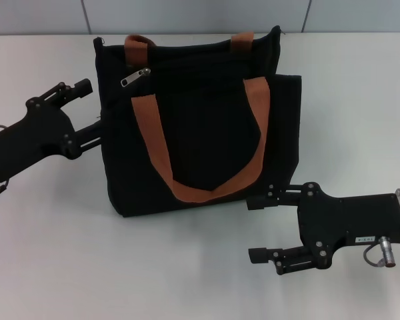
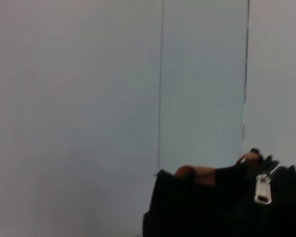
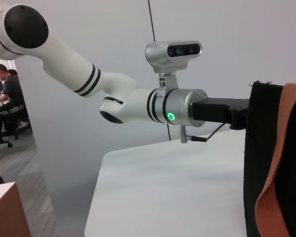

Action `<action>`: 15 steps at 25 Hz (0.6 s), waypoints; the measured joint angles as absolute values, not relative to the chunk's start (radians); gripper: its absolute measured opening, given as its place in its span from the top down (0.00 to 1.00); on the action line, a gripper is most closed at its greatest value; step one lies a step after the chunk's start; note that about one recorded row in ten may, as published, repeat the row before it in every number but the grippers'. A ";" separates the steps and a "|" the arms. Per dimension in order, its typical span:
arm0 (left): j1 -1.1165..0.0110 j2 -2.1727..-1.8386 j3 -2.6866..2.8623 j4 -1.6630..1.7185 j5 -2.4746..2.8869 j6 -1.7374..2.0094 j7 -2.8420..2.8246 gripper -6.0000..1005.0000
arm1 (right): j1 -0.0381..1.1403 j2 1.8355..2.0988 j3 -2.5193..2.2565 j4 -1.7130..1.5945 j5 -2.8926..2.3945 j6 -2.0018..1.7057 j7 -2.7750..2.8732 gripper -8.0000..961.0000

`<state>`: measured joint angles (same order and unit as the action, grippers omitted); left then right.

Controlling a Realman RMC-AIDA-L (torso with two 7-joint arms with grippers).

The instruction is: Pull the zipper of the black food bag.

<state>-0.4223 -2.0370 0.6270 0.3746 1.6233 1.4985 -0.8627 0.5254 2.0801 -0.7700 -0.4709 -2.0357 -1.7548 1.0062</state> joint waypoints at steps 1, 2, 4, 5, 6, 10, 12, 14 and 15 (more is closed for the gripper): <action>-0.427 -2.038 0.627 0.375 1.626 1.487 -0.860 0.32 | 0.526 2.080 -0.770 -0.471 -2.036 -1.755 1.006 0.17; -0.430 -2.038 0.627 0.375 1.627 1.480 -0.859 0.32 | 0.526 2.080 -0.770 -0.472 -2.036 -1.755 1.006 0.17; -0.439 -2.038 0.627 0.375 1.633 1.471 -0.856 0.33 | 0.526 2.080 -0.770 -0.472 -2.036 -1.755 1.006 0.17; -0.444 -2.037 0.627 0.377 1.633 1.469 -0.856 0.33 | 0.526 2.080 -0.770 -0.472 -2.036 -1.755 1.006 0.17; -0.445 -2.038 0.626 0.382 1.632 1.469 -0.856 0.34 | 0.526 2.080 -0.770 -0.472 -2.035 -1.755 1.006 0.17; -0.451 -2.049 0.620 0.410 1.628 1.470 -0.856 0.35 | 0.524 2.080 -0.770 -0.472 -2.033 -1.755 1.006 0.17; -0.452 -2.050 0.615 0.416 1.626 1.492 -0.862 0.36 | 0.523 2.080 -0.765 -0.472 -2.032 -1.756 1.006 0.17; -0.452 -2.050 0.611 0.417 1.624 1.502 -0.863 0.37 | 0.523 2.080 -0.762 -0.472 -2.032 -1.759 1.006 0.17; -0.452 -2.050 0.604 0.417 1.620 1.516 -0.863 0.37 | 0.522 2.080 -0.760 -0.472 -2.031 -1.762 1.006 0.17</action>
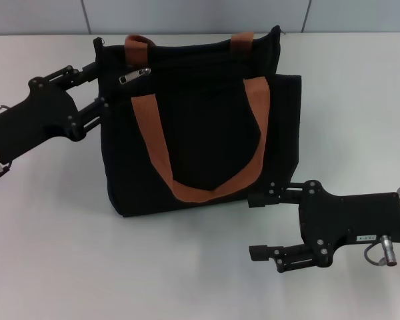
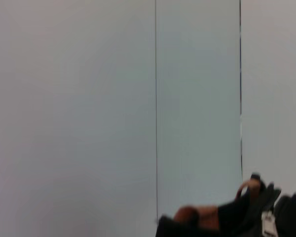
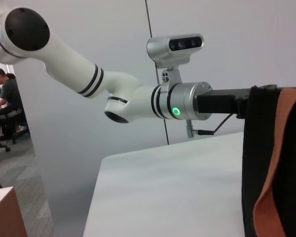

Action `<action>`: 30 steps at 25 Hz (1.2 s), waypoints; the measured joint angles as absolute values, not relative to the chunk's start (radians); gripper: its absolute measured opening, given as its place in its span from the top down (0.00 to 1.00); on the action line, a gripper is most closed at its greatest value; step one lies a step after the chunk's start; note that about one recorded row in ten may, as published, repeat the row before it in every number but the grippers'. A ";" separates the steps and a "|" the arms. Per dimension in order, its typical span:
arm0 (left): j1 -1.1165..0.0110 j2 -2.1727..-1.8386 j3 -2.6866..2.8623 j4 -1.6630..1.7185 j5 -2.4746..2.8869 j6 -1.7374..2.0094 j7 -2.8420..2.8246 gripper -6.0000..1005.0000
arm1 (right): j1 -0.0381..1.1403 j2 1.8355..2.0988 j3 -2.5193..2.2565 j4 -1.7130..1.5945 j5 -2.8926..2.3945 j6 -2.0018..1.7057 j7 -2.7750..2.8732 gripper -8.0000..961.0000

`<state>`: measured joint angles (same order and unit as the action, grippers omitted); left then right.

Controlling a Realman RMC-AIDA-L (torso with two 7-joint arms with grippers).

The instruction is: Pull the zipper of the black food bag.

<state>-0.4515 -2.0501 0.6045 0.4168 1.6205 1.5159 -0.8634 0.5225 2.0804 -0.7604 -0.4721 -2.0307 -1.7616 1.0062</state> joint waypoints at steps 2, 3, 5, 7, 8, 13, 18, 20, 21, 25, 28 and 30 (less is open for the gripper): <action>-0.447 -2.053 0.591 0.417 1.613 1.559 -0.859 0.42 | 0.523 2.081 -0.758 -0.471 -2.028 -1.781 1.006 0.17; -0.447 -2.053 0.591 0.417 1.613 1.559 -0.859 0.44 | 0.523 2.081 -0.758 -0.471 -2.028 -1.781 1.006 0.17; -0.445 -2.054 0.589 0.417 1.611 1.585 -0.857 0.49 | 0.525 2.081 -0.757 -0.471 -2.021 -1.798 1.006 0.17; -0.444 -2.055 0.589 0.417 1.611 1.611 -0.858 0.54 | 0.526 2.081 -0.756 -0.470 -1.975 -1.827 1.023 0.17; -0.444 -2.055 0.589 0.417 1.611 1.611 -0.858 0.56 | 0.526 2.081 -0.756 -0.470 -1.975 -1.827 1.023 0.17; -0.443 -2.065 0.589 0.415 1.611 1.648 -0.865 0.70 | 0.536 2.076 -0.756 -0.475 -1.864 -1.901 1.155 0.17; -0.442 -2.066 0.589 0.409 1.611 1.681 -0.863 0.85 | 0.562 2.068 -0.756 -0.486 -1.756 -1.918 1.366 0.17; -0.441 -2.066 0.589 0.408 1.610 1.679 -0.863 0.90 | 0.568 2.063 -0.756 -0.506 -1.710 -1.917 1.456 0.17; -0.440 -2.066 0.589 0.407 1.610 1.677 -0.863 0.92 | 0.571 2.061 -0.756 -0.519 -1.698 -1.915 1.497 0.17; -0.439 -2.067 0.589 0.405 1.609 1.676 -0.864 0.95 | 0.616 2.040 -0.757 -0.578 -1.688 -1.885 1.669 0.17; -0.439 -2.069 0.589 0.403 1.608 1.675 -0.865 0.95 | 0.669 2.018 -0.763 -0.582 -1.693 -1.858 1.771 0.17; -0.439 -2.069 0.589 0.394 1.602 1.675 -0.863 0.95 | 0.702 2.008 -0.765 -0.579 -1.694 -1.839 1.832 0.17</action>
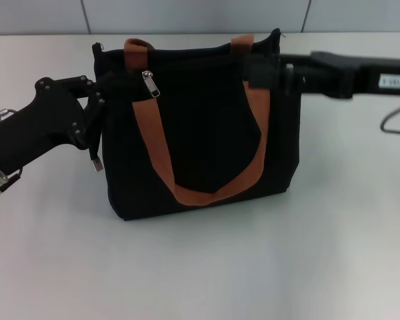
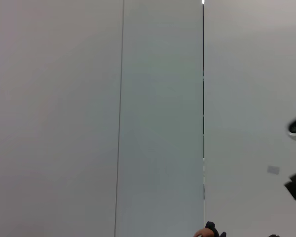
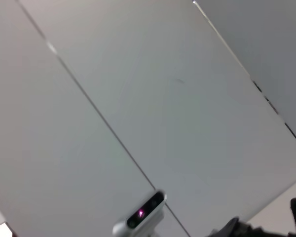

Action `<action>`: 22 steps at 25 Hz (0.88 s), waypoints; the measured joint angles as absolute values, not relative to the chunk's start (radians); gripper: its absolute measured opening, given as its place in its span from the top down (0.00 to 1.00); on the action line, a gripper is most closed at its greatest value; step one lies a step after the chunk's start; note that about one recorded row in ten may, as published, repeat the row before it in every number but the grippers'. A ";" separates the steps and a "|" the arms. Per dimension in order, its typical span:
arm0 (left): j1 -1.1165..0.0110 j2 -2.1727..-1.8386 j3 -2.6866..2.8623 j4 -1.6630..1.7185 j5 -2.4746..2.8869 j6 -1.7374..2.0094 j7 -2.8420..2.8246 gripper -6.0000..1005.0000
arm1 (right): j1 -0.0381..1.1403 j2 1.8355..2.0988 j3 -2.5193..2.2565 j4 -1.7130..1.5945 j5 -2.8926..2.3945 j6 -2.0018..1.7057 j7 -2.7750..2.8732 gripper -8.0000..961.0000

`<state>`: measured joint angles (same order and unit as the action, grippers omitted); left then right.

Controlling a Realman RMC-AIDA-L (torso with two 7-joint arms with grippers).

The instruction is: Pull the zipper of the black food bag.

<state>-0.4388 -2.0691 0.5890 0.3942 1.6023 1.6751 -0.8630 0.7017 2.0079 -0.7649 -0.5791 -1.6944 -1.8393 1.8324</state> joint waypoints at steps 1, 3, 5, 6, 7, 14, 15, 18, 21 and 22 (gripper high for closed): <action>-0.439 -2.069 0.589 0.390 1.601 1.675 -0.861 0.95 | 0.715 2.005 -0.766 -0.579 -1.695 -1.824 1.861 0.17; -0.439 -2.069 0.589 0.380 1.598 1.676 -0.857 0.95 | 0.739 2.003 -0.770 -0.583 -1.701 -1.788 1.913 0.22; -0.439 -2.069 0.589 0.378 1.597 1.676 -0.856 0.95 | 0.762 2.001 -0.778 -0.587 -1.721 -1.750 1.963 0.28; -0.439 -2.069 0.589 0.377 1.597 1.676 -0.856 0.95 | 0.774 2.001 -0.780 -0.587 -1.735 -1.735 1.984 0.31; -0.439 -2.069 0.589 0.377 1.597 1.677 -0.860 0.95 | 0.798 2.000 -0.782 -0.587 -1.767 -1.709 2.025 0.35; -0.439 -2.069 0.589 0.377 1.597 1.682 -0.865 0.96 | 0.887 1.994 -0.825 -0.579 -1.872 -1.664 2.141 0.55; -0.439 -2.069 0.589 0.377 1.597 1.684 -0.866 0.96 | 0.900 1.994 -0.845 -0.579 -1.879 -1.654 2.157 0.55; -0.439 -2.069 0.589 0.377 1.597 1.686 -0.865 0.96 | 0.929 2.000 -0.911 -0.577 -1.884 -1.607 2.196 0.56; -0.439 -2.069 0.589 0.377 1.597 1.688 -0.865 0.96 | 0.947 2.008 -0.955 -0.578 -1.884 -1.558 2.220 0.56; -0.439 -2.069 0.589 0.377 1.597 1.689 -0.865 0.96 | 0.954 2.011 -0.961 -0.577 -1.884 -1.548 2.223 0.56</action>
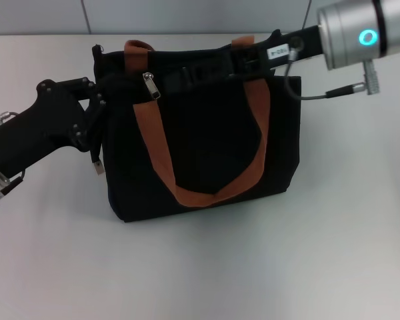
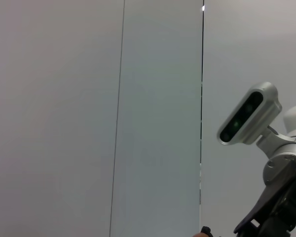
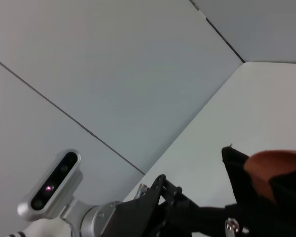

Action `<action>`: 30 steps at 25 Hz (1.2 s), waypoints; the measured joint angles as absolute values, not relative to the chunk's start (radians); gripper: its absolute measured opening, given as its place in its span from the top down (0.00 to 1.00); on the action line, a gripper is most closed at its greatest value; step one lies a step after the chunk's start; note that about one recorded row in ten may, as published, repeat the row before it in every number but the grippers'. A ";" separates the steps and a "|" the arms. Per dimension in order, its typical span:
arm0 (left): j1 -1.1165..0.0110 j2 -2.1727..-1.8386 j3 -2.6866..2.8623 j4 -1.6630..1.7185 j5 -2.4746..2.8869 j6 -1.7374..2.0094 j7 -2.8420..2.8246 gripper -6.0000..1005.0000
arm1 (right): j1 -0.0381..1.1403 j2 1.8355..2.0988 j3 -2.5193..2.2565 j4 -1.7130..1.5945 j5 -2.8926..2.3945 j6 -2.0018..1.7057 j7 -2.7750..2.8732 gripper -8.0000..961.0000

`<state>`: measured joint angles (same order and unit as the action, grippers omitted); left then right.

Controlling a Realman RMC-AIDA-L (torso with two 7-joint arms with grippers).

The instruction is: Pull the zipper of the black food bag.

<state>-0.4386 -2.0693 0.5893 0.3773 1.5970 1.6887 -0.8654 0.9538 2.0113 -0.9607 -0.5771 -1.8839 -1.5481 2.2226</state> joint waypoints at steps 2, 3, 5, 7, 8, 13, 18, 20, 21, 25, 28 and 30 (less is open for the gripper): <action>-0.439 -2.069 0.590 0.377 1.597 1.689 -0.866 0.96 | 0.967 2.018 -0.973 -0.575 -1.884 -1.530 2.229 0.56; -0.439 -2.069 0.590 0.377 1.597 1.689 -0.866 0.96 | 0.975 2.022 -0.984 -0.575 -1.884 -1.517 2.236 0.56; -0.438 -2.069 0.590 0.377 1.598 1.690 -0.866 0.96 | 0.988 2.028 -1.018 -0.574 -1.884 -1.477 2.252 0.56; -0.438 -2.069 0.590 0.377 1.598 1.690 -0.866 0.96 | 0.991 2.030 -1.027 -0.574 -1.884 -1.466 2.255 0.56; -0.438 -2.069 0.590 0.377 1.598 1.690 -0.866 0.96 | 0.993 2.032 -1.032 -0.574 -1.884 -1.455 2.259 0.56; -0.437 -2.069 0.589 0.376 1.599 1.698 -0.866 0.96 | 1.002 2.041 -1.052 -0.573 -1.884 -1.425 2.264 0.56; -0.444 -2.069 0.589 0.376 1.599 1.709 -0.868 0.96 | 1.012 2.057 -1.088 -0.575 -1.884 -1.407 2.264 0.56; -0.453 -2.069 0.589 0.375 1.599 1.712 -0.868 0.96 | 1.012 2.063 -1.092 -0.578 -1.884 -1.406 2.263 0.56; -0.458 -2.070 0.589 0.374 1.599 1.713 -0.868 0.96 | 1.012 2.064 -1.092 -0.579 -1.884 -1.406 2.262 0.56; -0.481 -2.071 0.588 0.363 1.597 1.720 -0.868 0.96 | 1.004 2.064 -1.086 -0.583 -1.876 -1.411 2.255 0.56; -0.487 -2.071 0.589 0.363 1.596 1.720 -0.868 0.96 | 0.997 2.065 -1.083 -0.585 -1.874 -1.412 2.245 0.56; -0.491 -2.071 0.589 0.363 1.595 1.721 -0.868 0.96 | 0.993 2.065 -1.082 -0.586 -1.873 -1.409 2.242 0.56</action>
<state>-0.4911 -2.0709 0.5891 0.3633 1.5947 1.7212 -0.8682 0.9934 2.0647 -1.0825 -0.5864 -1.8734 -1.4095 2.2415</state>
